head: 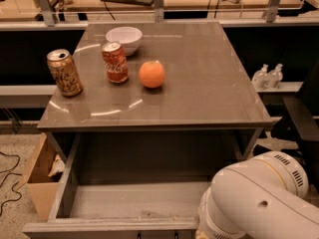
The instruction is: Close top drawer
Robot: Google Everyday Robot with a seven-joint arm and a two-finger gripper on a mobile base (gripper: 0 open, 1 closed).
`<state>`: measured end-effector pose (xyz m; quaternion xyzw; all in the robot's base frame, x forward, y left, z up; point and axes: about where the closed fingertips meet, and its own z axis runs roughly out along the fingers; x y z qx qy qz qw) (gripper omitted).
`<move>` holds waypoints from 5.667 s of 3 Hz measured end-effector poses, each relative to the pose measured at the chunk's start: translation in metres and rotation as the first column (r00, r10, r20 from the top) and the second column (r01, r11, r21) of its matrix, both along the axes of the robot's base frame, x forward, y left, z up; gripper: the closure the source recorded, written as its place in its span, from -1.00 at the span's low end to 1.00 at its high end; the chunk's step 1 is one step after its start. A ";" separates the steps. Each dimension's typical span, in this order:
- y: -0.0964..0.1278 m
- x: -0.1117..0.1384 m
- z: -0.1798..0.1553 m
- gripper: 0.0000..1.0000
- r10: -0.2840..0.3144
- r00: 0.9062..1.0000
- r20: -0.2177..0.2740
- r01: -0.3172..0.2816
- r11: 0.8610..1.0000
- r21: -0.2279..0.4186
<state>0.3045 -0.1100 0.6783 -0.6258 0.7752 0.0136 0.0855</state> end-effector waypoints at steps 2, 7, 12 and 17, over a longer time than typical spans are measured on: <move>-0.005 0.034 0.001 1.00 0.003 0.999 0.033 -0.004 1.000 0.011; -0.046 0.106 0.028 1.00 -0.047 0.991 0.125 0.045 0.999 0.019; -0.160 0.140 0.099 1.00 -0.130 0.972 0.193 0.136 0.991 -0.017; -0.021 0.011 0.011 1.00 0.098 0.995 -0.024 -0.092 0.979 0.181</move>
Offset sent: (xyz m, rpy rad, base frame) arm 0.2490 -0.0523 0.0179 0.0802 -0.2645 -0.0602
